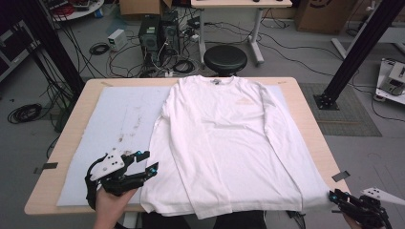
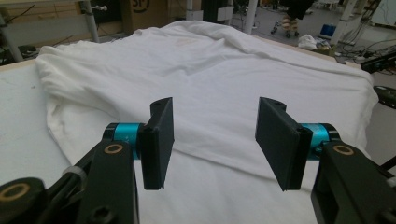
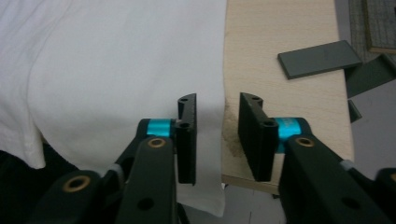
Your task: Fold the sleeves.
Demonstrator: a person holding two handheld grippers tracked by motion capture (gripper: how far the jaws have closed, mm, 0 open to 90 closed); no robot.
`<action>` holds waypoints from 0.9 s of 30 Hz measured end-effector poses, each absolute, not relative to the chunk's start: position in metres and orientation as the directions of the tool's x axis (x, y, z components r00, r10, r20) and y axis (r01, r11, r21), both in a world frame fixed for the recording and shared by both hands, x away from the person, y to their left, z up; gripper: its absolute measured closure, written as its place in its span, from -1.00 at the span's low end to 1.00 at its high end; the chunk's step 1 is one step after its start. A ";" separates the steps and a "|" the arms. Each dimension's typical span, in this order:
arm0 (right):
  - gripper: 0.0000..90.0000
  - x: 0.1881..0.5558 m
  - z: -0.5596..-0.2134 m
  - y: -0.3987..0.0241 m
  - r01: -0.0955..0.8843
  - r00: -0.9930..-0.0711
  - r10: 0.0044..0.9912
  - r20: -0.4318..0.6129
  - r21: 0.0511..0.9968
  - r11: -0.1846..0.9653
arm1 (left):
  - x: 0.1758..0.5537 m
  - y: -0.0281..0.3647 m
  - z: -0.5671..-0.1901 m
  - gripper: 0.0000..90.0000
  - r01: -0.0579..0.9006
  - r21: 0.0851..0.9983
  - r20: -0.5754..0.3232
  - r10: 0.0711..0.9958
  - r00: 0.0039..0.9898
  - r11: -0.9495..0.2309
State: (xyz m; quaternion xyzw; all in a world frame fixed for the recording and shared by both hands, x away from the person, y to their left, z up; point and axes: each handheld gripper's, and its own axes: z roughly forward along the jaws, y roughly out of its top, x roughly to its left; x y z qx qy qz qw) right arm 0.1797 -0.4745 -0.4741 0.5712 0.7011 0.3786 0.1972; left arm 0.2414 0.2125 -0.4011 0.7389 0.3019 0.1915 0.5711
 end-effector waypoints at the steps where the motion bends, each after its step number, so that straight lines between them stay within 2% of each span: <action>1: 0.64 0.180 -0.474 -0.473 0.650 -0.269 0.951 0.152 0.757 0.062 | 0.241 0.212 -0.402 0.04 0.232 0.959 -0.064 0.666 0.743 -0.166; 5: 0.98 0.178 -0.475 -0.471 0.647 -0.295 0.945 0.144 0.758 0.087 | 0.241 0.211 -0.403 0.04 0.241 0.956 -0.070 0.665 0.744 -0.170; 11: 1.00 0.174 -0.466 -0.466 0.614 -0.333 0.930 0.156 0.785 0.088 | 0.241 0.211 -0.403 0.04 0.240 0.955 -0.065 0.665 0.744 -0.175; 18: 1.00 0.166 -0.426 -0.453 0.496 -0.441 0.874 0.205 0.867 0.047 | 0.241 0.211 -0.403 0.04 0.241 0.954 -0.066 0.664 0.745 -0.177; 27: 1.00 0.179 -0.378 -0.368 0.369 -0.680 0.717 0.154 0.917 0.153 | 0.240 0.208 -0.404 0.04 0.244 0.953 -0.069 0.652 0.755 -0.181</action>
